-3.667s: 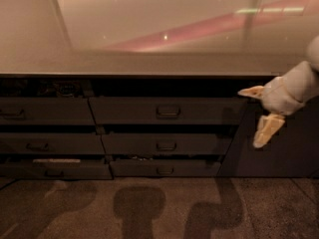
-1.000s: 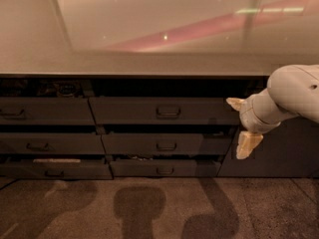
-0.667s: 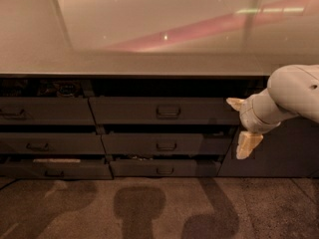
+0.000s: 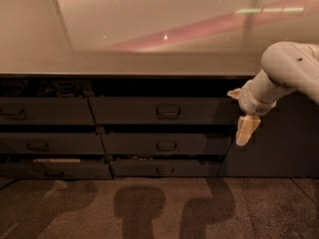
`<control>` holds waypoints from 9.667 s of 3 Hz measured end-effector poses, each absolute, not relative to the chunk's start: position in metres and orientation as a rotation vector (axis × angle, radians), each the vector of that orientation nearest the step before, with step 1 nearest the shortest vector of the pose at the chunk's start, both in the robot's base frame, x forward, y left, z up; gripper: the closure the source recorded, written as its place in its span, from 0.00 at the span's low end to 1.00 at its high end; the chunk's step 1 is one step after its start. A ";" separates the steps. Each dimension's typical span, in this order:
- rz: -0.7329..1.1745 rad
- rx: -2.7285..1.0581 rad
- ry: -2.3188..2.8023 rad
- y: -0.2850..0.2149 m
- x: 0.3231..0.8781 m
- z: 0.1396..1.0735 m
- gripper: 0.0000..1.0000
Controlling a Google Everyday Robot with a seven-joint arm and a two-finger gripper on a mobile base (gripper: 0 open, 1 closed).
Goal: Open top drawer
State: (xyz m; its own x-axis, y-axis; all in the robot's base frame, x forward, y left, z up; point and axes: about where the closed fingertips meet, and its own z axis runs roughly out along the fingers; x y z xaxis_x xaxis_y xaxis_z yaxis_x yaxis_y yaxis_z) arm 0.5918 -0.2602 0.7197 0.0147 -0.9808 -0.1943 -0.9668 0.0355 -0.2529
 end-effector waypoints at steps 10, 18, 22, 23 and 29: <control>-0.233 -2.053 1.868 -0.282 0.637 0.712 0.00; -0.168 -2.209 1.940 -0.279 0.674 0.643 0.00; -0.167 -2.210 1.941 -0.279 0.674 0.643 0.65; -0.167 -2.210 1.941 -0.279 0.674 0.643 0.88; -0.168 -2.233 1.922 -0.280 0.665 0.645 1.00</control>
Offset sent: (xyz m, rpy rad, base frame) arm 0.0119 -0.0010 -0.0034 0.0119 0.0412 -0.0019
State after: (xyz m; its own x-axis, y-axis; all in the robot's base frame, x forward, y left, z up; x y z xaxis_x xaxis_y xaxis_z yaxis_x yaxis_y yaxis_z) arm 0.6647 -0.2799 0.6455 0.1527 -0.9875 -0.0381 -0.9659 -0.1410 -0.2171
